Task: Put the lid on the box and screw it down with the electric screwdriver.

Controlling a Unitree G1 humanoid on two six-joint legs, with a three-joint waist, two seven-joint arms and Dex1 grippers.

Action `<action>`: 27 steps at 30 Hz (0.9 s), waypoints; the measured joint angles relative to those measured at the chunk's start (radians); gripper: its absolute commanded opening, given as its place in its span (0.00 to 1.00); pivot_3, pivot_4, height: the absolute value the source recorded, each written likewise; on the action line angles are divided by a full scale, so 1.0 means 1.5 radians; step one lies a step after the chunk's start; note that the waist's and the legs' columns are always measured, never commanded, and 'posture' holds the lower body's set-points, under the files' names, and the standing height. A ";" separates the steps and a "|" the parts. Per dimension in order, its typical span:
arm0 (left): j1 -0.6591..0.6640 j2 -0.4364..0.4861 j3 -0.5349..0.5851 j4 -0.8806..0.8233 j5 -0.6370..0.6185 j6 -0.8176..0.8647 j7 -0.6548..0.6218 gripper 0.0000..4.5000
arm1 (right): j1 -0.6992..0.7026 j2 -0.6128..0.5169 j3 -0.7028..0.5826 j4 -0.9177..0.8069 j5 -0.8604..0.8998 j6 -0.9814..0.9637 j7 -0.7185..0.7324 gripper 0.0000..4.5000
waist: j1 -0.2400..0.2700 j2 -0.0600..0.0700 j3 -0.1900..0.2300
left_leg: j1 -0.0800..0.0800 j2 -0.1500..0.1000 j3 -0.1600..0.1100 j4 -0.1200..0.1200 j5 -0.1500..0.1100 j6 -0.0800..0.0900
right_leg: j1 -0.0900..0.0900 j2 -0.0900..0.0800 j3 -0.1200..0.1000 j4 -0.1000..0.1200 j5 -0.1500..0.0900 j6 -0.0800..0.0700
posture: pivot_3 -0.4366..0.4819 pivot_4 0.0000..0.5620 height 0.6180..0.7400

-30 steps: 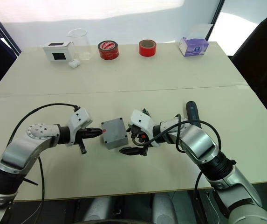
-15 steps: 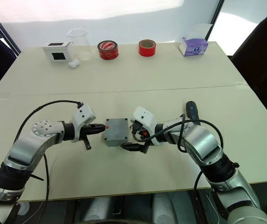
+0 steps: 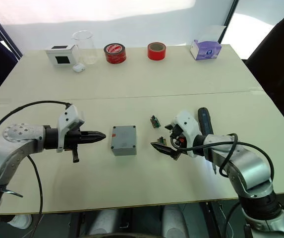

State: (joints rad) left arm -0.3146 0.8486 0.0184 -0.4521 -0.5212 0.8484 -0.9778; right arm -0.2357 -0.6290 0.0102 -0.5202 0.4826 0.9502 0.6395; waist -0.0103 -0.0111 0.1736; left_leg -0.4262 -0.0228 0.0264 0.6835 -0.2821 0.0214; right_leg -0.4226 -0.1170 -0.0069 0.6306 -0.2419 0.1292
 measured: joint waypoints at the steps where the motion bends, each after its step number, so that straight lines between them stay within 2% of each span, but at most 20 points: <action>1: 0.000 0.000 0.000 0.000 -0.005 0.001 0.001 0.00 | 0.003 0.006 0.001 0.005 -0.002 -0.005 -0.004 0.69 | 0.000 0.000 0.000 | 0.000 0.000 0.000 0.000 0.000 0.000 | 0.000 0.000 0.000 0.000 0.000 0.000 | 0.48 0.27 1.00; 5: -0.001 0.000 0.000 0.000 -0.013 0.008 0.009 0.00 | 0.003 0.013 0.001 0.010 -0.006 -0.025 -0.011 0.42 | 0.000 0.000 0.000 | 0.000 0.000 0.000 0.000 0.000 0.000 | 0.000 0.000 0.000 0.000 0.000 0.000 | 0.48 0.27 1.00; 25: -0.011 -0.004 -0.004 -0.014 -0.031 0.024 0.043 0.00 | 0.015 0.027 0.035 0.077 -0.052 -0.081 -0.022 0.42 | 0.000 0.000 0.000 | 0.000 0.000 0.000 0.000 0.000 0.000 | 0.000 0.000 0.000 0.000 0.000 0.000 | 0.48 0.27 1.00; 27: -0.010 -0.002 -0.005 -0.014 -0.031 0.024 0.043 0.00 | 0.013 0.027 0.037 0.077 -0.052 -0.081 -0.022 0.30 | 0.000 0.000 0.000 | 0.000 0.000 0.000 0.000 0.000 0.000 | 0.000 0.000 0.000 0.000 0.000 0.000 | 0.48 0.27 1.00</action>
State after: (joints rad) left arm -0.3299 0.8450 0.0116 -0.4730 -0.5681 0.8838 -0.9137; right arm -0.2160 -0.5884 0.0653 -0.4044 0.4048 0.8293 0.6067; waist -0.0099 -0.0111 0.1736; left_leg -0.4260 -0.0227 0.0263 0.6836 -0.2820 0.0212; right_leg -0.4222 -0.1166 -0.0070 0.6306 -0.2419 0.1292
